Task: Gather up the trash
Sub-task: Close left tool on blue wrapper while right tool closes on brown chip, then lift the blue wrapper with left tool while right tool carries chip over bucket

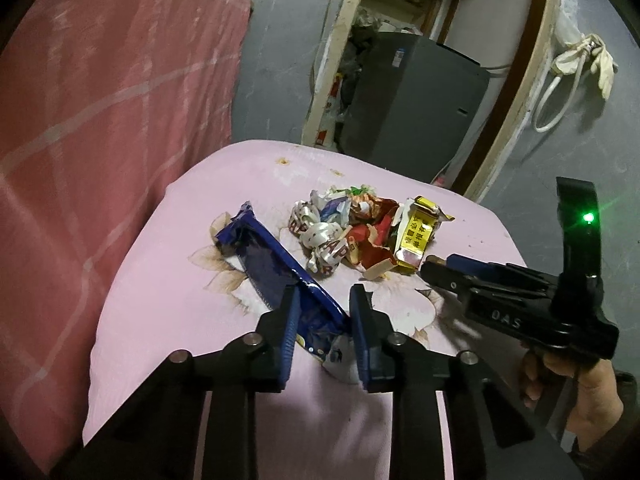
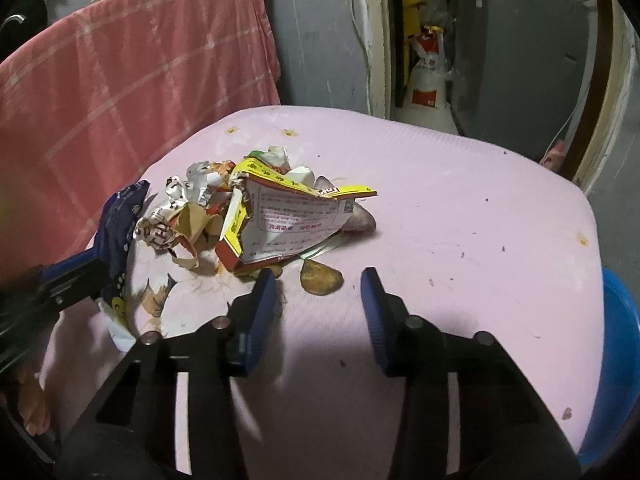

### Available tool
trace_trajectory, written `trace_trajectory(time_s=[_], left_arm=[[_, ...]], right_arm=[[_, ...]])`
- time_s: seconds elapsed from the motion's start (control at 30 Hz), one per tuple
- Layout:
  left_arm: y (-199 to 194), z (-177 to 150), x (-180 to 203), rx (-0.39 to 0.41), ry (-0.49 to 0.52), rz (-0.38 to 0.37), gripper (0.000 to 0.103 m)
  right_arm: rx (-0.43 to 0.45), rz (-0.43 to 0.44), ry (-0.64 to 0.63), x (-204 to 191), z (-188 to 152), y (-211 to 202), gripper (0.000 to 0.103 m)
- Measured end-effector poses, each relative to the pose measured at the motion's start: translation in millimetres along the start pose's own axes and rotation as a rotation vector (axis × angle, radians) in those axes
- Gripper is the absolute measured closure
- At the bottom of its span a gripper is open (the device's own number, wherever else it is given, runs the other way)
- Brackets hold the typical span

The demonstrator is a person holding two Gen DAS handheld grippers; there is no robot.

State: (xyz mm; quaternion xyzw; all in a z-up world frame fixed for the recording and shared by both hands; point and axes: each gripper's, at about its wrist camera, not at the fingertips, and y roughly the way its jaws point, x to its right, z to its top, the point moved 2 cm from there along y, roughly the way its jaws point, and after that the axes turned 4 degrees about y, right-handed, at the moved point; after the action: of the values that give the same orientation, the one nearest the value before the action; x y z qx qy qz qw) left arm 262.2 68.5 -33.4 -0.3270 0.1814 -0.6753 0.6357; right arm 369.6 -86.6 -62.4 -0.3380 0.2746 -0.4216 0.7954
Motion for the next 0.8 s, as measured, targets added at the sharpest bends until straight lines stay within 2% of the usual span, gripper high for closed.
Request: trace_trajectory(time_s=[0.1, 0.17, 0.2, 0.47, 0.7, 0.8], left_arm=[[-4.9, -1.0, 0.8, -0.006, -0.011, 0.016, 0.088], [-7.1, -2.2, 0.8, -0.011, -0.017, 0.019, 0.09], [-8.0, -3.0, 0.5, -0.013, -0.022, 0.017, 0.092], [-18.7, -11.7, 1.6, -0.014, -0.043, 0.018, 0.098], [-33.1, -22.6, 16.8, 0.023, 0.0, 0.027, 0.1], [-41.6, -29.1, 28.5, 0.049, 0.013, -0.005, 0.101]], right_arm=[[-0.009, 0.007, 0.006, 1.6, 1.6, 4.0, 0.069], [-0.008, 0.011, 0.012, 2.3, 1.3, 3.7, 0.08], [-0.007, 0.012, 0.018, 2.7, 1.5, 3.2, 0.082], [0.054, 0.021, 0.011, -6.3, -17.6, -19.6, 0.083], [0.186, 0.047, -0.003, -22.5, -47.6, -64.9, 0.083], [0.266, 0.04, 0.004, -23.5, -57.5, -88.2, 0.083]])
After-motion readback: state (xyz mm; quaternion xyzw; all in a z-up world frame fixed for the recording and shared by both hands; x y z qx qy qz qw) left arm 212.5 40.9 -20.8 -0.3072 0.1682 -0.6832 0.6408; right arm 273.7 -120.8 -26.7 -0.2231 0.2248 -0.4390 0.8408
